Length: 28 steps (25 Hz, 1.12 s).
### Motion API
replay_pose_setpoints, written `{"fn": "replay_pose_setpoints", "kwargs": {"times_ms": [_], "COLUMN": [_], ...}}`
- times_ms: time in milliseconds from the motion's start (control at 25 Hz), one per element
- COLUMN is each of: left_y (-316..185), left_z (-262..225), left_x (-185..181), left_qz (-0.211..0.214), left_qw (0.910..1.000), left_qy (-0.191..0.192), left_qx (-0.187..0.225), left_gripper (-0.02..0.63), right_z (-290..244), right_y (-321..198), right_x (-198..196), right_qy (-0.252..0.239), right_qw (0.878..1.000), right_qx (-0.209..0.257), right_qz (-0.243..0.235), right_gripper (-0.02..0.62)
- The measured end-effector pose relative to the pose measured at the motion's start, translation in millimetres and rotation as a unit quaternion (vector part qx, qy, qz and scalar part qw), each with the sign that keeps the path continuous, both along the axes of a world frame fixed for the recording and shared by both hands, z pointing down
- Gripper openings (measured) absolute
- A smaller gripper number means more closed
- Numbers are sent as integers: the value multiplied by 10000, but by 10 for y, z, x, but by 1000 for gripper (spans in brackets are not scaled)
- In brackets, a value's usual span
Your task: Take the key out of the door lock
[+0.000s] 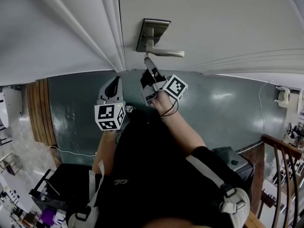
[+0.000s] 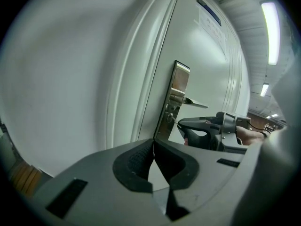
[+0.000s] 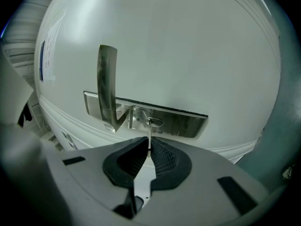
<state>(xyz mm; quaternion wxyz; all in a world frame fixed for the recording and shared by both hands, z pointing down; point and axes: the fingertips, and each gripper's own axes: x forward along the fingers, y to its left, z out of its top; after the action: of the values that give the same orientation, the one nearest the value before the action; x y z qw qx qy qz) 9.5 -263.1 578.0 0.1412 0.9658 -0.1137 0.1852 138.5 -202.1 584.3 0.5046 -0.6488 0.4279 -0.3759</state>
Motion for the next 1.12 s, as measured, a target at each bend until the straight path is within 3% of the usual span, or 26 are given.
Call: {"fn": "replay_pose_setpoints", "kwargs": {"times_ms": [240, 640, 1120], "left_y": [30, -3, 681], "left_z": [5, 68, -1], "left_x": [-59, -212, -193], "left_qz": [-161, -310, -416], "left_qw": [9999, 9995, 9989], "left_qy": [-37, -115, -196], "left_qx": [-33, -20, -38], "left_gripper": [23, 23, 23], "right_z": [37, 97, -109], "right_y": [-40, -165, 493], "right_x": [-46, -363, -560], "right_qy": [-133, 69, 281], "right_qw": [9999, 9983, 9935], "right_qx": [24, 9, 3], "right_qz": [-108, -577, -1107], "right_gripper": [31, 31, 31]}}
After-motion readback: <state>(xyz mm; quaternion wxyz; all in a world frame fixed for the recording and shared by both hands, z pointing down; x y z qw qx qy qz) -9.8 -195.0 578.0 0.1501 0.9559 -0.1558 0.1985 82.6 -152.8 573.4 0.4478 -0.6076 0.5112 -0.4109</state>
